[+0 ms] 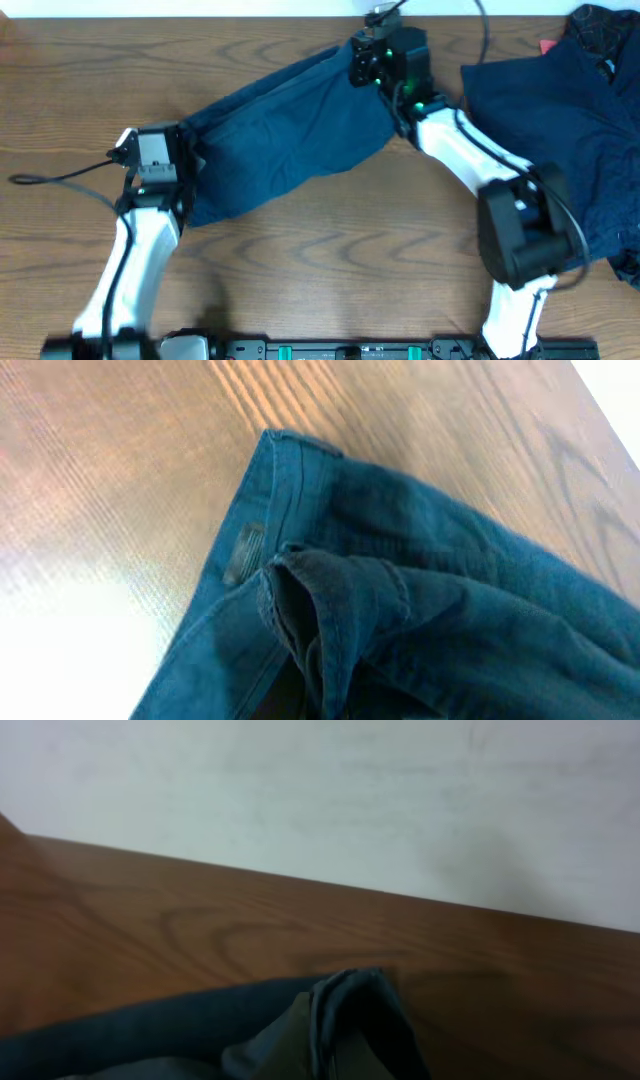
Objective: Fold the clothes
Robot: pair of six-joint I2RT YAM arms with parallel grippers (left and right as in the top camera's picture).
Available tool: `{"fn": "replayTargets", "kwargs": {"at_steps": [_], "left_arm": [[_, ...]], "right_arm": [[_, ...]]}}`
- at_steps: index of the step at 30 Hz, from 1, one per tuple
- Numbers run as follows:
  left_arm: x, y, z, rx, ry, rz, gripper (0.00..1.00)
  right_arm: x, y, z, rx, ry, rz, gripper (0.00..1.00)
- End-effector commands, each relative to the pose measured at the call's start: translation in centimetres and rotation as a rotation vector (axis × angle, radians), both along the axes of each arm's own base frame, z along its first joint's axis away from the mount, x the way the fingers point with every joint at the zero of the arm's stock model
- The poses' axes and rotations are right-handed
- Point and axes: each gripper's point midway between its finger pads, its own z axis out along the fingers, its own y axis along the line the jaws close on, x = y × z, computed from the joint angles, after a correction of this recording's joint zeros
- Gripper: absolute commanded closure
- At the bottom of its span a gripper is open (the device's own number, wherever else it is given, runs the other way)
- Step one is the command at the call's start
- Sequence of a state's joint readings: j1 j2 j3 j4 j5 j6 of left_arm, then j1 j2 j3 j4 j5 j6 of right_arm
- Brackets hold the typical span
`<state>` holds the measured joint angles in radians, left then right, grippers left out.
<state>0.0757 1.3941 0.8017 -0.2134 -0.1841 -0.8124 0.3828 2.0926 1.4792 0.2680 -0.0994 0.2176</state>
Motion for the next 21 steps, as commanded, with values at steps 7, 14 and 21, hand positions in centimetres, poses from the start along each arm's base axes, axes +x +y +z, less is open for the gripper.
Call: {"fn": "replayTargets", "kwargs": {"at_steps": [7,14,21], "left_arm": [[3.2,2.6,-3.3,0.044,-0.030,0.047,0.53],[3.6,3.0,-0.4,0.077,-0.030,-0.122,0.02],[-1.3,4.0,-2.0,-0.011,0.140,-0.083,0.02]], "right_arm": [[2.6,3.2,-3.4,-0.028,-0.023,0.026,0.58],[1.8,1.2,0.8,-0.032,-0.007,0.014,0.01],[-3.9,2.7,0.1,-0.055,0.225,0.168,0.01]]}}
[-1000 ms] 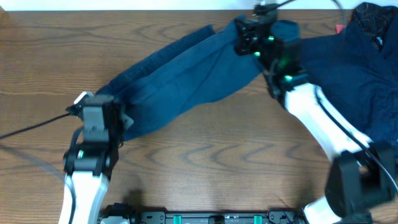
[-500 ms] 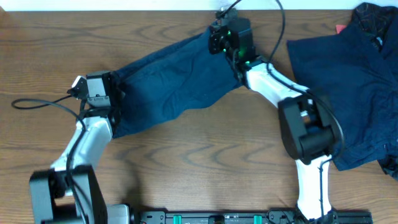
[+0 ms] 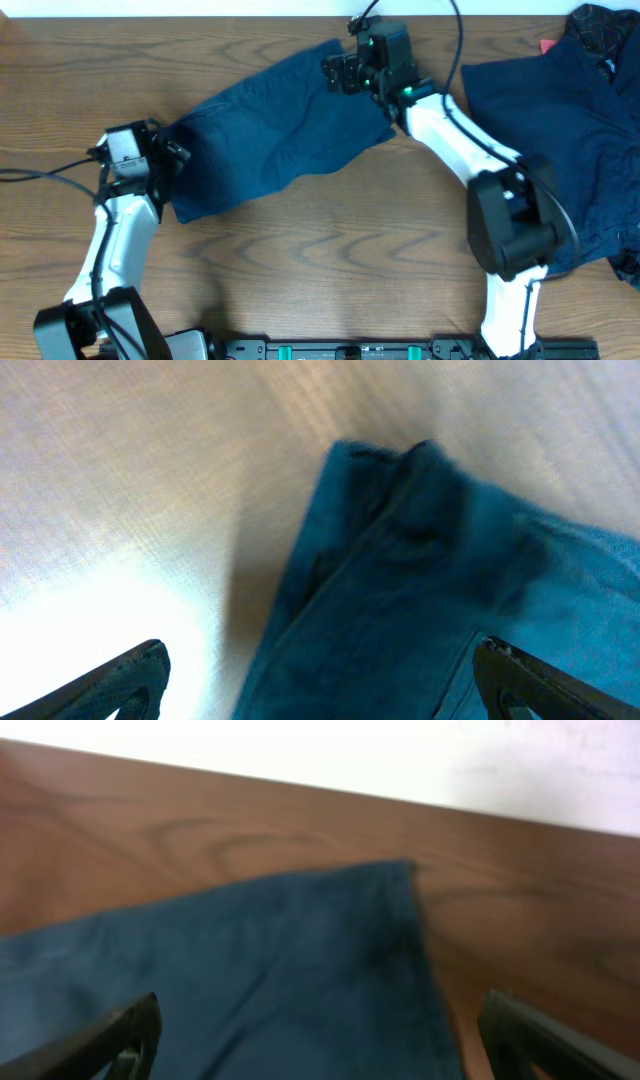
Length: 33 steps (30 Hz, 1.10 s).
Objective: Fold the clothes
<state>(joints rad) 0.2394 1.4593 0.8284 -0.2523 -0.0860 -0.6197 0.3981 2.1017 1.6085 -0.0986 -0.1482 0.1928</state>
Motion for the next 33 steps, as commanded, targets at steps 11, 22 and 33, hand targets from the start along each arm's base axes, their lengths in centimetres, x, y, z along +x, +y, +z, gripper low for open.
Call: {"fn": "replayTargets", "kwargs": {"at_steps": [11,22,33], "left_arm": [[-0.1,-3.1,-7.2,-0.200,0.158,-0.189,0.02],[-1.1,-5.8,-8.7,-0.327,0.214,-0.285,0.94],[-4.1,-6.5,2.3,-0.277,0.163,-0.325,0.94]], "right_arm": [[-6.8,2.9,-3.5,-0.062,0.265,0.141,0.01],[-7.2,2.7,-4.0,-0.109,0.261,0.179,0.48],[-9.4,5.3,-4.1,-0.149,0.235,0.331,0.99]]}}
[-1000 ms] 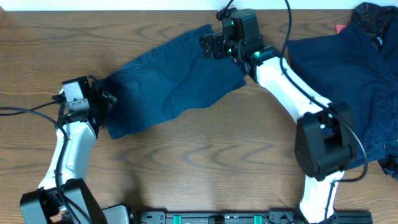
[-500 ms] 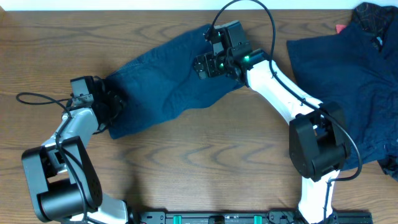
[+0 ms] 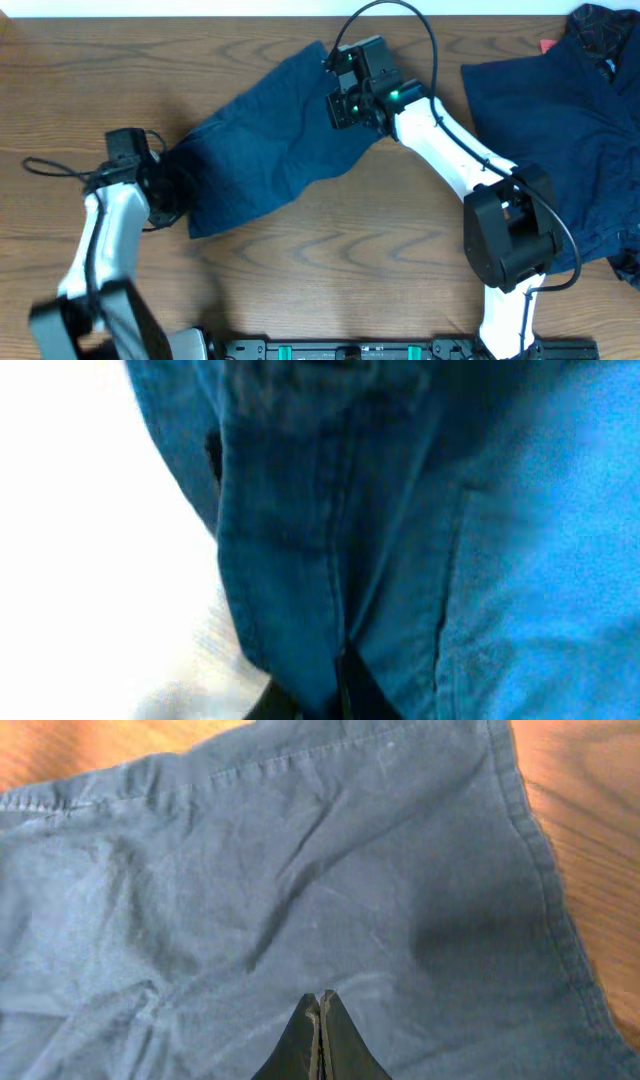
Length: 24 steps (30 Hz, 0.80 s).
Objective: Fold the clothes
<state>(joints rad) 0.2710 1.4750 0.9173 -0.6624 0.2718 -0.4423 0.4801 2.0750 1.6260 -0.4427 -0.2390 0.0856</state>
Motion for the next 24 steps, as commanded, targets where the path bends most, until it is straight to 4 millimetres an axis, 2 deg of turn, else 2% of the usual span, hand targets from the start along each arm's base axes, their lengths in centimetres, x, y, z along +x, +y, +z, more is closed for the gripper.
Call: {"fn": "replayTargets", "kwargs": {"at_steps": [1,4,8,13,16,20,22,24], "left_arm": [[0.5,-0.1,4.3,0.031,-0.109,-0.033,0.94],[-0.4,-0.3,6.1,0.042,-0.143,-0.035,0.94],[-1.1,-0.6,7.9,0.054,-0.192,-0.035,0.94],[-0.9,-1.2,10.6,0.040,-0.273,-0.050,0.94],[-0.2,-1.0,12.5,0.054,-0.318,-0.050,0.94],[0.7,-0.8,13.9,0.064,-0.367,-0.044,0.94],[1.0,-0.7,14.1,0.068,-0.380,-0.045,0.94],[1.3,-0.6,14.1,0.068,-0.386,-0.042,0.94]], "right_arm": [[-2.2,2.7,-0.6,0.012,0.010,0.148,0.99],[-4.8,4.8,-1.6,0.059,0.089,0.244,0.99],[-8.8,7.5,-4.6,0.056,0.205,0.339,0.99],[-14.0,11.3,-9.1,0.026,0.307,0.459,0.99],[-18.2,13.9,-11.3,0.035,0.378,0.555,0.99],[-22.7,16.7,-11.7,0.057,0.409,0.665,0.99],[-23.9,17.7,-11.3,0.059,0.390,0.698,0.99],[-23.7,18.0,-10.9,0.023,0.351,0.668,0.99]]}}
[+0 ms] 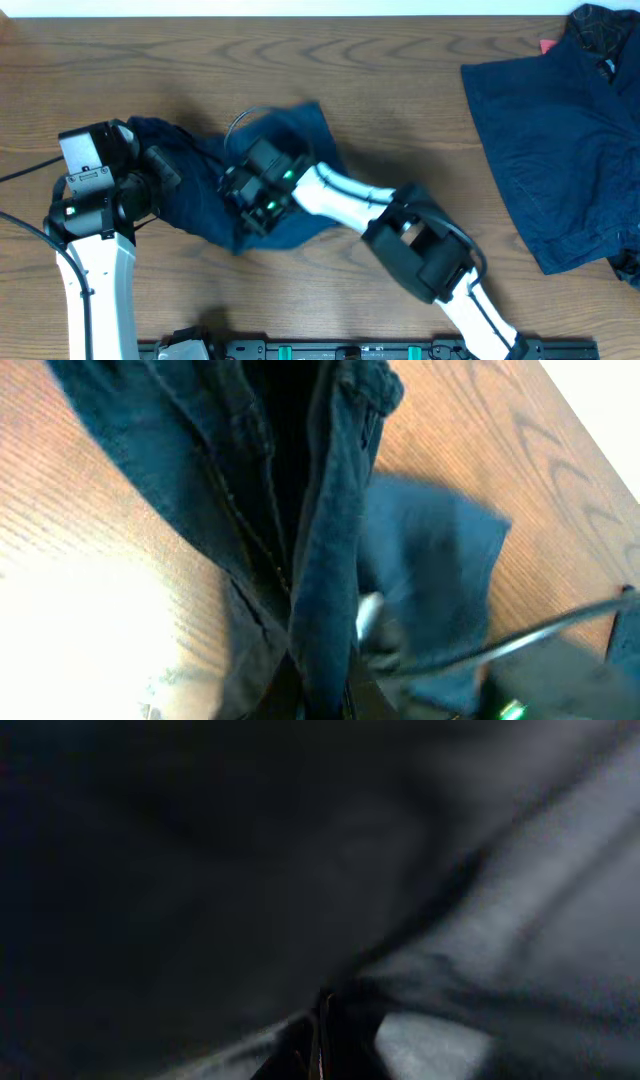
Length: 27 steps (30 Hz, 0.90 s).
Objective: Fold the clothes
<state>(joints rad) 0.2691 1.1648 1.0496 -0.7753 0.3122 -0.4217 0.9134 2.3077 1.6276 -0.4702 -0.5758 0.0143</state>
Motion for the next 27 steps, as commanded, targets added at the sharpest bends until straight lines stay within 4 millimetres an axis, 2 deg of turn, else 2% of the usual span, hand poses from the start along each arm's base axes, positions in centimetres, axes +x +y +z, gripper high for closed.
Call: {"fn": "replayTargets", "kwargs": {"at_steps": [1,3,6,10,13,17,20,22,27], "left_arm": [[0.9,0.0,1.6,0.006,-0.056,-0.006,0.94],[1.0,0.0,1.4,0.004,-0.049,-0.007,0.94],[1.0,-0.1,1.1,-0.001,-0.040,-0.013,0.94],[1.2,-0.5,0.8,-0.003,-0.030,-0.026,0.94],[1.3,-1.1,0.6,-0.005,-0.023,-0.044,0.94],[1.6,-2.8,0.5,-0.004,-0.021,-0.103,0.94],[1.8,-4.7,0.4,-0.005,-0.025,-0.163,0.94],[1.9,-6.0,0.2,-0.007,-0.020,-0.204,0.94],[1.9,-9.6,-0.7,-0.026,0.009,-0.295,0.94]], "right_arm": [[-0.5,0.2,-0.5,-0.048,-0.026,-0.026,0.99],[1.6,-0.6,0.6,-0.083,-0.083,-0.113,0.94],[6.0,-3.2,3.6,-0.118,-0.174,-0.267,0.87],[11.2,-8.4,7.4,-0.170,-0.265,-0.438,0.84],[13.1,-13.0,7.9,-0.251,-0.252,-0.524,0.84],[13.1,-19.2,5.5,-0.409,-0.135,-0.590,0.87],[12.2,-21.8,3.3,-0.478,-0.065,-0.592,0.90],[11.2,-22.2,2.1,-0.473,-0.022,-0.570,0.90],[8.2,-21.7,-0.9,-0.450,0.051,-0.523,0.90]]}}
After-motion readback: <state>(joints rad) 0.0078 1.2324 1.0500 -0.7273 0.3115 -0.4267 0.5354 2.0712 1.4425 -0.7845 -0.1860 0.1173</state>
